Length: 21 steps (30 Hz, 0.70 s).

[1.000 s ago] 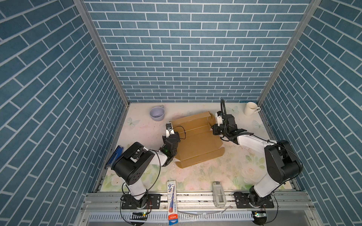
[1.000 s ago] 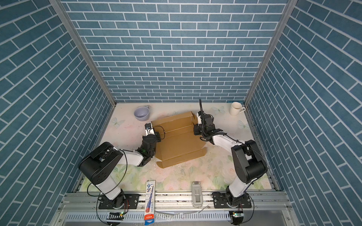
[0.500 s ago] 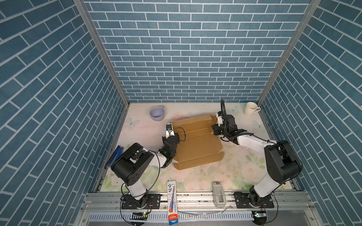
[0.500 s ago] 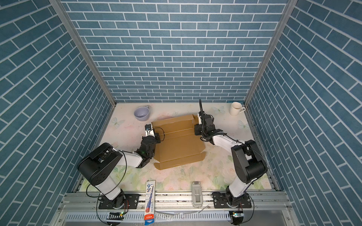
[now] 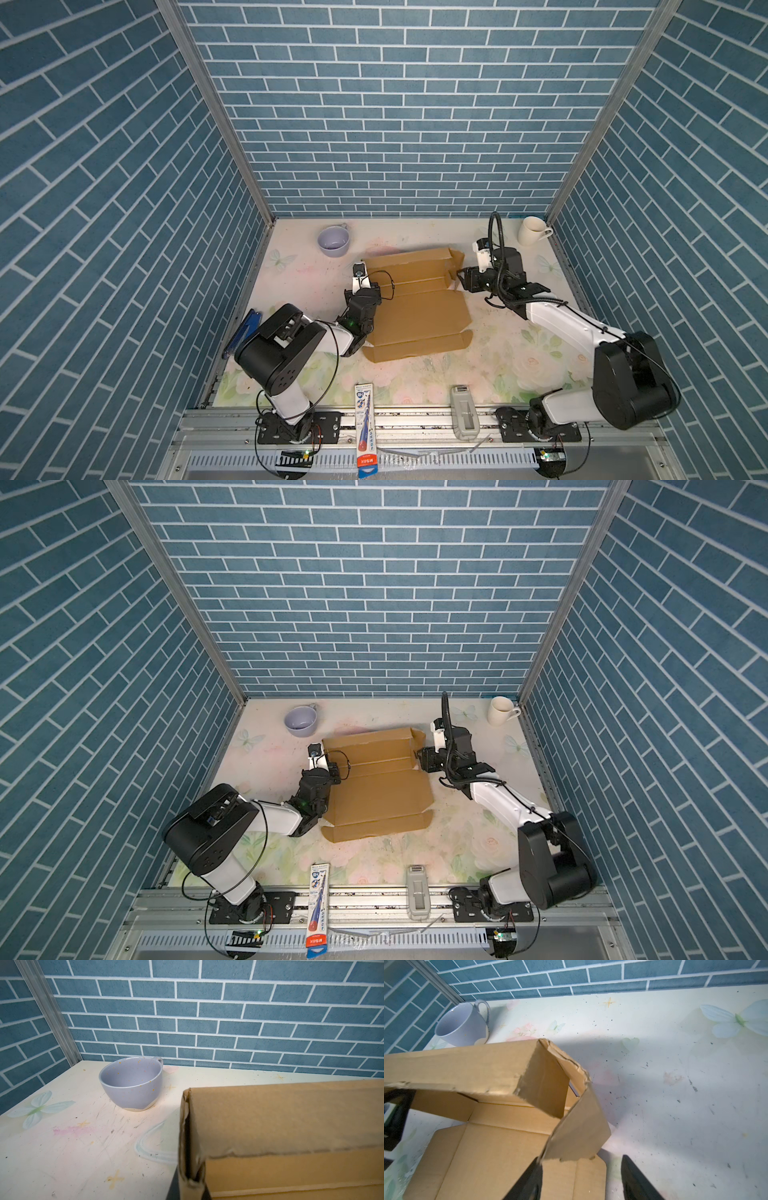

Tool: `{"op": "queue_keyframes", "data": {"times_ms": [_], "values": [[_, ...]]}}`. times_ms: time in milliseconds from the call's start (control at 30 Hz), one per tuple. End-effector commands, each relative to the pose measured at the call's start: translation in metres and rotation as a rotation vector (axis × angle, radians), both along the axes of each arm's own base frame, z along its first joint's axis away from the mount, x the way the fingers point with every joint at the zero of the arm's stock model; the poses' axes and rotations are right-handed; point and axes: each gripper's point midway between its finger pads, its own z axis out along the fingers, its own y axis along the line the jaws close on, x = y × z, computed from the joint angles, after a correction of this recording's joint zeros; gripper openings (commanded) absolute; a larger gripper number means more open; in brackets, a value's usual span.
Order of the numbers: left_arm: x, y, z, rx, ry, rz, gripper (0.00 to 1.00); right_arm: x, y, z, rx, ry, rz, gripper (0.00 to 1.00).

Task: Assemble paper box
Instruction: Fold the bottom flaps of a flat cardboard box at the center of the table.

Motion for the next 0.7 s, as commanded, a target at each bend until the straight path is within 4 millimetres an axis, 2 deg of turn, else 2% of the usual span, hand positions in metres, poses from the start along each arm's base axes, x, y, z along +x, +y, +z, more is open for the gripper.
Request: {"op": "queue_keyframes", "data": {"times_ms": [0,133,233,300,367,533,667], "values": [[-0.003,0.0,-0.007,0.029,0.041,0.0,0.0,-0.02,-0.007,0.008,0.008,-0.014,0.055,0.63],[-0.003,0.0,-0.008,0.025,0.048,-0.001,0.0,-0.014,-0.024,0.016,0.016,-0.032,0.012,0.64],[-0.003,0.0,-0.007,0.025,0.049,0.0,0.0,-0.002,-0.031,0.006,0.007,0.004,-0.011,0.64],[-0.003,0.0,-0.007,0.026,0.05,-0.001,0.0,0.007,-0.032,-0.009,-0.026,0.042,-0.009,0.62],[-0.002,-0.001,-0.007,0.025,0.052,-0.002,0.0,0.012,-0.026,-0.02,-0.053,0.057,0.048,0.61],[-0.002,-0.001,-0.008,0.03,0.059,-0.002,0.0,0.018,-0.009,-0.035,-0.068,0.048,0.181,0.61],[-0.003,0.0,-0.007,0.035,0.061,-0.003,0.0,0.024,-0.005,-0.04,-0.08,0.03,0.217,0.62]]}}
